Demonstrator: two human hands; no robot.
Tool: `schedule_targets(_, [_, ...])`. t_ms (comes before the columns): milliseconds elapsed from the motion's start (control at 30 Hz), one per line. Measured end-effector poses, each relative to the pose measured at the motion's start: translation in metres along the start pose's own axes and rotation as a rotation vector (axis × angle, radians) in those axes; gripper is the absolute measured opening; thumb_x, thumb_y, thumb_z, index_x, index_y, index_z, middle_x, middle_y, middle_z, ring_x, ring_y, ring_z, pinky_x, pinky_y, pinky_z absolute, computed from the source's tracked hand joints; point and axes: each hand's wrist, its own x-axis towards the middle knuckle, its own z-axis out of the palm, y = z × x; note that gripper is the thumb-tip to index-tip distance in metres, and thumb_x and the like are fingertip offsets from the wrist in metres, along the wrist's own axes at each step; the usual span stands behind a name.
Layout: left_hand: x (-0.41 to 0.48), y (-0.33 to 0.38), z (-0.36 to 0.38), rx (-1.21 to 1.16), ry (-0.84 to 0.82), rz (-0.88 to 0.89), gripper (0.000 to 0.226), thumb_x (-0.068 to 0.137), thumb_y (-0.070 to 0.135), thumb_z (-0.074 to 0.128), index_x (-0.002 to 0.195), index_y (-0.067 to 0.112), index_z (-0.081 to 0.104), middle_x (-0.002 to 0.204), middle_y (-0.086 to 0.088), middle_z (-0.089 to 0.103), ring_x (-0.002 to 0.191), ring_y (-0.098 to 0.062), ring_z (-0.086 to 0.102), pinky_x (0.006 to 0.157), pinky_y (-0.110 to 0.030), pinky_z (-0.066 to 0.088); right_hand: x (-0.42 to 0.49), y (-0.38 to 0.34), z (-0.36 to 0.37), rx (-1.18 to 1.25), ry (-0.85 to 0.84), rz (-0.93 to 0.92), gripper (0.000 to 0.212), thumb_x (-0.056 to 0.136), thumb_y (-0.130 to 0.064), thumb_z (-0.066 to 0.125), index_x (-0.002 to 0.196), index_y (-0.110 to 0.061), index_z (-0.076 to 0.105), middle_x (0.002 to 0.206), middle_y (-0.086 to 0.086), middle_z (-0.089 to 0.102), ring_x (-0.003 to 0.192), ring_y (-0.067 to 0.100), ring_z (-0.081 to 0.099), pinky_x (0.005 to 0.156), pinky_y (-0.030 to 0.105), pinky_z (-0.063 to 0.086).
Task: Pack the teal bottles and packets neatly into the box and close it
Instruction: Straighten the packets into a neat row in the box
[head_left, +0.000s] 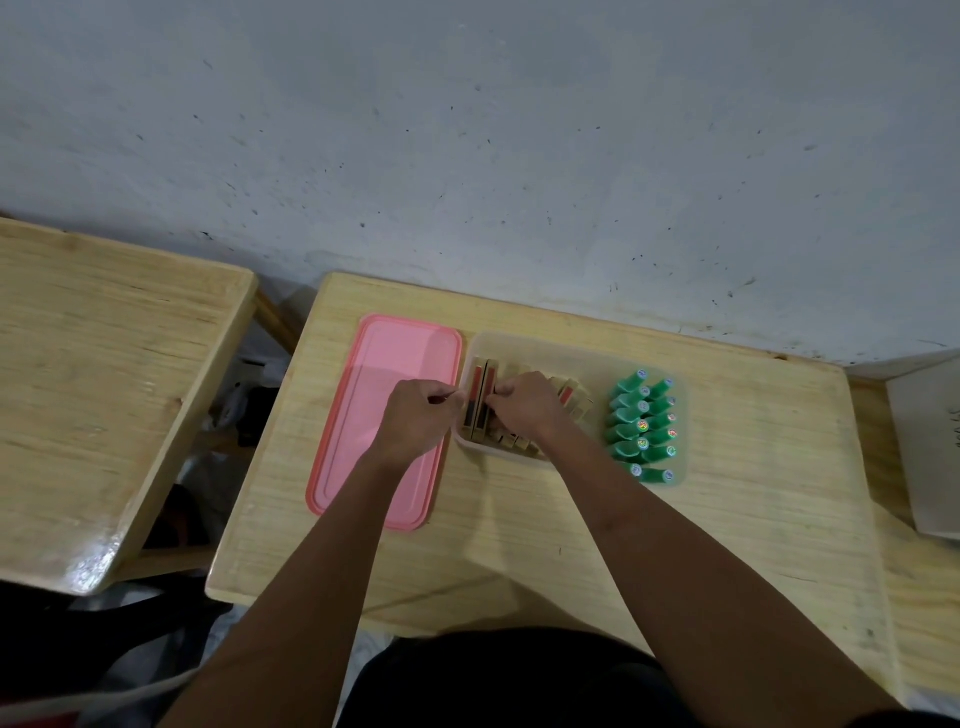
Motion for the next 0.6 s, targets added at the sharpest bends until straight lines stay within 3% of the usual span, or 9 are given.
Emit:
schedule_targets(100, [0.000,0.001,0.001,0.010,0.008,0.005,0.027,0.091,0.021,0.060,0.112,0.006,0.068,0.104,-0.007,0.071,0.091,-0.017,0.066,0.088,-0.030,0.053,-0.001,0.003,0.000,0.025,0.007,-0.003,0.026,0.096,-0.019,0.058,0.093,0.001,0.075,0.087,0.016,0.073,0.065,0.018,0.062,0.068,0.027,0.050])
schedule_targets(233, [0.001,0.000,0.001,0.000,0.004,-0.002,0.028,0.091,0.021,0.060,0.113,0.006,0.068,0.104,-0.007,0.071,0.091,-0.017,0.066,0.089,-0.033,0.054,-0.004,0.008,-0.005,0.066,-0.041,-0.021,0.023,0.097,-0.013,0.055,0.095,-0.003,0.075,0.092,0.011,0.075,0.078,0.020,0.072,0.072,0.031,0.059])
schedule_targets(333, [0.002,0.000,0.002,-0.013,-0.002,-0.013,0.028,0.091,0.021,0.061,0.112,0.005,0.068,0.102,-0.006,0.070,0.091,-0.018,0.066,0.090,-0.036,0.055,-0.003,0.015,-0.017,0.095,0.162,0.020,0.022,0.092,-0.012,0.055,0.086,-0.006,0.075,0.082,0.010,0.074,0.068,0.016,0.071,0.065,0.033,0.059])
schedule_targets(400, [0.002,0.000,0.002,-0.032,0.005,-0.018,0.027,0.090,0.020,0.062,0.111,0.004,0.068,0.097,-0.005,0.070,0.088,-0.020,0.068,0.087,-0.039,0.056,-0.002,0.021,-0.024,-0.010,0.238,0.051,0.021,0.089,-0.022,0.057,0.083,-0.012,0.075,0.079,0.006,0.073,0.068,0.018,0.069,0.062,0.028,0.055])
schedule_targets(467, [0.003,0.000,0.002,-0.063,0.008,-0.029,0.027,0.089,0.020,0.063,0.109,0.004,0.069,0.095,-0.008,0.071,0.085,-0.022,0.069,0.084,-0.041,0.058,-0.003,0.023,-0.023,-0.132,0.191,0.088,0.024,0.085,-0.033,0.061,0.081,-0.012,0.073,0.074,0.004,0.071,0.068,0.021,0.067,0.058,0.025,0.050])
schedule_targets(600, [0.003,-0.001,0.002,-0.055,0.009,-0.040,0.027,0.089,0.020,0.063,0.110,0.005,0.068,0.099,-0.009,0.072,0.087,-0.020,0.069,0.085,-0.038,0.058,-0.006,0.015,-0.009,-0.238,0.197,0.104,0.039,0.082,-0.053,0.060,0.081,-0.015,0.070,0.079,0.005,0.071,0.076,0.025,0.068,0.065,0.030,0.051])
